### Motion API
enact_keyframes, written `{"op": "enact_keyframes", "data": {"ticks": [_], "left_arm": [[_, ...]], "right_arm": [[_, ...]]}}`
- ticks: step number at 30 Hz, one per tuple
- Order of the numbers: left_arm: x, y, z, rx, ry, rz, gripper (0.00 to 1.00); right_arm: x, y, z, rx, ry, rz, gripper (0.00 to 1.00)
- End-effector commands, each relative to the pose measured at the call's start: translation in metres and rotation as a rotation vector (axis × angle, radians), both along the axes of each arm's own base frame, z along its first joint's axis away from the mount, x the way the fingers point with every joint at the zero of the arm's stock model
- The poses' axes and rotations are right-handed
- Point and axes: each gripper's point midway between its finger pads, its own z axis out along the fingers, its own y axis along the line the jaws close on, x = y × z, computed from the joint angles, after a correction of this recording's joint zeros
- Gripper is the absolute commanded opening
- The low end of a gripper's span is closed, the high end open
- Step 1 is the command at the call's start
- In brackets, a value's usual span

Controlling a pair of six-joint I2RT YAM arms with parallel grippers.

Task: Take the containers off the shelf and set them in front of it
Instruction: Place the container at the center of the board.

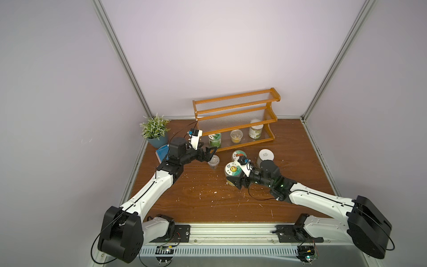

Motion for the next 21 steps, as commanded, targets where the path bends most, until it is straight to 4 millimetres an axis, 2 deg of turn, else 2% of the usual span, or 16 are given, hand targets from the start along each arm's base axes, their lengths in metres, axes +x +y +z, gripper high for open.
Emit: {"op": "enact_keyframes", "data": {"ticks": [1, 11, 15, 21], "left_arm": [[0.003, 0.009, 0.000, 0.009, 0.007, 0.042, 1.00], [0.011, 0.014, -0.003, 0.031, 0.025, 0.079, 1.00], [0.013, 0.014, -0.007, 0.036, 0.032, 0.081, 1.00], [0.015, 0.014, -0.008, 0.046, 0.031, 0.081, 1.00]], "right_arm": [[0.003, 0.023, 0.038, 0.153, -0.103, -0.012, 0.81], [0.013, 0.075, -0.012, 0.127, -0.096, 0.035, 0.82], [0.019, 0.087, -0.027, 0.112, -0.094, 0.048, 0.83], [0.023, 0.093, -0.048, 0.093, -0.081, 0.049, 0.86]]}}
